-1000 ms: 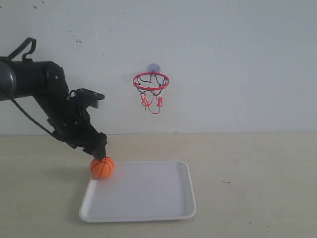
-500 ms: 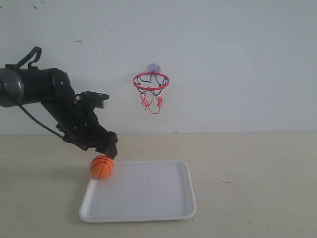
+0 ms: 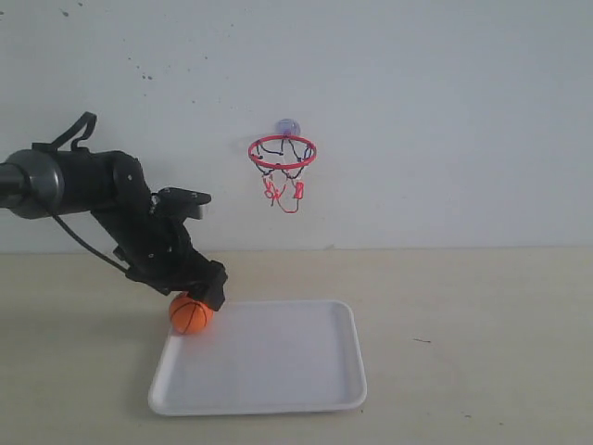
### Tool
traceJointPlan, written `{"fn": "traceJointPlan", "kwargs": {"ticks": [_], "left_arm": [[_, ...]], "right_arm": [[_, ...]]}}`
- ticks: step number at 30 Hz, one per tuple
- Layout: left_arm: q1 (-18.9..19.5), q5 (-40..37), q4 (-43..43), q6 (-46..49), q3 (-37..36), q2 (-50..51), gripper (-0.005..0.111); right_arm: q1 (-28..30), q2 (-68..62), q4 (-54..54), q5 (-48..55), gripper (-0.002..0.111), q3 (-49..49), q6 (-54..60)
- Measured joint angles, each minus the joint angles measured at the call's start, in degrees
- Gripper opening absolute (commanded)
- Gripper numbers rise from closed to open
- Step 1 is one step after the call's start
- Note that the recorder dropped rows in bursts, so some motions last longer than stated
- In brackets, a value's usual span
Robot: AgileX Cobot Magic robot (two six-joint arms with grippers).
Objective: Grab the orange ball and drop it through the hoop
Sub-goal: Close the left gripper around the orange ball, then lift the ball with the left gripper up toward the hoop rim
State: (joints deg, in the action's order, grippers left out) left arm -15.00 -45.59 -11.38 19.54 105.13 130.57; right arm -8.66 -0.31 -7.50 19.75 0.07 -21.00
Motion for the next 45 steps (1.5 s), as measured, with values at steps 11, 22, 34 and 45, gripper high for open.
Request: {"fn": "traceJointPlan", "kwargs": {"ticks": [11, 22, 34, 45], "left_arm": [[0.0, 0.1, 0.4, 0.0, 0.0, 2.6, 0.080], [0.0, 1.3, 1.1, -1.0, 0.0, 2.7, 0.037], [-0.1, 1.4, 4.5, -3.6, 0.0, 2.7, 0.004], [-0.3, 21.5, 0.0, 1.3, 0.6, -6.1, 0.004]], "right_arm": [[0.0, 0.0, 0.0, 0.0, 0.000, 0.0, 0.0], [0.0, 0.0, 0.0, 0.0, 0.000, 0.0, 0.0], [0.0, 0.0, 0.0, 0.0, 0.000, 0.0, 0.0], [0.0, 0.0, 0.0, 0.0, 0.000, 0.0, 0.0]]}}
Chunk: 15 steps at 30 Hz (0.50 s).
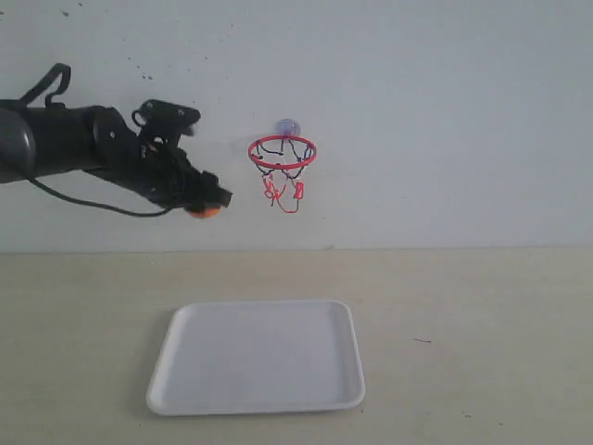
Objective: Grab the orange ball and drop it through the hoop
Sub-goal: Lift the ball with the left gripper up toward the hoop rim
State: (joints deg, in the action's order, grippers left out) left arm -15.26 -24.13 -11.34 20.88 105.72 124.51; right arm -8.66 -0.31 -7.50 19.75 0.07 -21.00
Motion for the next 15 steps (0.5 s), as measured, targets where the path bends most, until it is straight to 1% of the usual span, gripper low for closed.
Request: {"fn": "traceJointPlan", "kwargs": {"ticks": [1, 3, 6, 7, 11, 13, 15], "left_arm": [[0.0, 1.5, -1.2, 0.7, 0.9, -0.2, 0.004], [-0.1, 3.2, -4.0, 3.0, 4.9, 0.4, 0.004], [-0.7, 3.3, -9.8, 9.0, 12.6, 3.1, 0.004], [-0.7, 3.1, -11.5, 10.3, 13.8, 3.6, 0.004], [-0.8, 0.8, -23.5, 20.1, 18.3, 5.5, 0.004], [-0.8, -1.1, -32.0, 28.4, 20.1, 6.9, 0.004], [-0.8, -1.8, -36.3, 32.1, 20.5, 8.0, 0.004]], "right_arm": [[0.0, 0.0, 0.0, 0.0, 0.000, 0.0, 0.0], [0.0, 0.0, 0.0, 0.0, 0.000, 0.0, 0.0], [0.0, 0.0, 0.0, 0.0, 0.000, 0.0, 0.0], [0.0, 0.0, 0.0, 0.0, 0.000, 0.0, 0.0], [0.0, 0.0, 0.0, 0.0, 0.000, 0.0, 0.0], [0.0, 0.0, 0.0, 0.0, 0.000, 0.0, 0.0], [0.0, 0.0, 0.0, 0.0, 0.000, 0.0, 0.0]]}}
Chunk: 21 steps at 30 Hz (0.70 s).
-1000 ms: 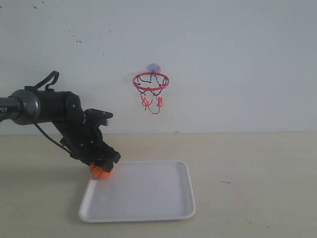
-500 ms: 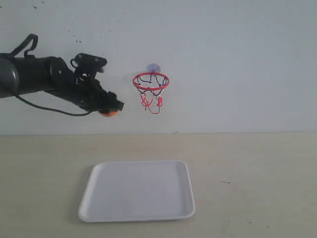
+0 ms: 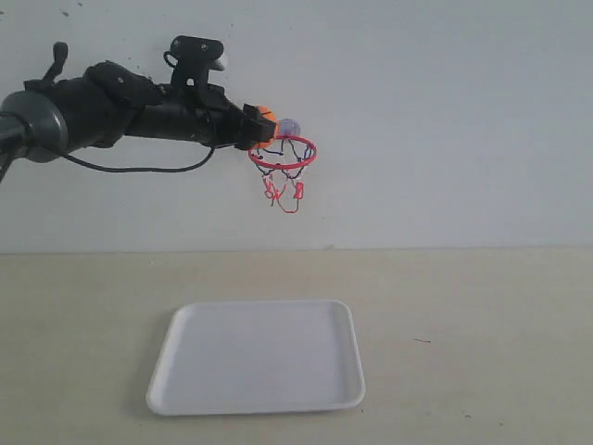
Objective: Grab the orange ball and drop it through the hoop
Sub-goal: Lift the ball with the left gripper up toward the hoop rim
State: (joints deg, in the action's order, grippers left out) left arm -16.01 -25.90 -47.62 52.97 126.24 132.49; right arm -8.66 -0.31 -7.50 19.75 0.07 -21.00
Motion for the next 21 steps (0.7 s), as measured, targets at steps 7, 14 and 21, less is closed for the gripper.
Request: {"fn": "traceJointPlan", "kwargs": {"ticks": [7, 14, 21], "left_arm": [[-0.1, -0.6, -7.5, 7.5, 2.7, 2.4, 0.004], [-0.1, 0.2, -9.1, 8.1, 5.9, 3.3, 0.005], [-0.1, 1.3, -14.1, 14.0, 6.0, 4.4, 0.053]], "right_arm": [[0.0, 0.0, 0.0, 0.0, 0.000, 0.0, 0.0], [0.0, 0.0, 0.0, 0.0, 0.000, 0.0, 0.0], [0.0, 0.0, 0.0, 0.0, 0.000, 0.0, 0.0]]}}
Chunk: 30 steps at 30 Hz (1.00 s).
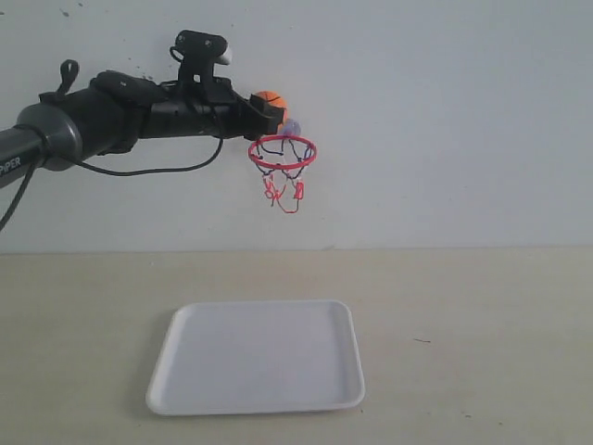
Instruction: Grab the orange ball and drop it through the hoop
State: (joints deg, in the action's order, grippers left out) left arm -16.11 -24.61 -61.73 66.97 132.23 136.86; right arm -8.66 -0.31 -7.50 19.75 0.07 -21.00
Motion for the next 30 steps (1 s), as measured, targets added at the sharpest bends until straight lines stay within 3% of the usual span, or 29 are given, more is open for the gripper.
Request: {"fn": "traceJointPlan", "kwargs": {"ticks": [7, 11, 25, 30], "left_arm": [[0.1, 0.0, -2.8, 0.5, 0.0, 0.0, 0.058], [0.1, 0.0, -2.9, 0.5, 0.0, 0.0, 0.067], [0.3, 1.6, -3.1, 2.2, 0.0, 0.0, 0.067], [1.4, -4.4, 4.2, -2.1, 0.0, -0.9, 0.066]], "right_arm": [[0.0, 0.0, 0.0, 0.0, 0.000, 0.0, 0.0], [0.0, 0.0, 0.0, 0.0, 0.000, 0.0, 0.0], [0.0, 0.0, 0.0, 0.0, 0.000, 0.0, 0.0], [0.0, 0.0, 0.0, 0.0, 0.000, 0.0, 0.0]]}}
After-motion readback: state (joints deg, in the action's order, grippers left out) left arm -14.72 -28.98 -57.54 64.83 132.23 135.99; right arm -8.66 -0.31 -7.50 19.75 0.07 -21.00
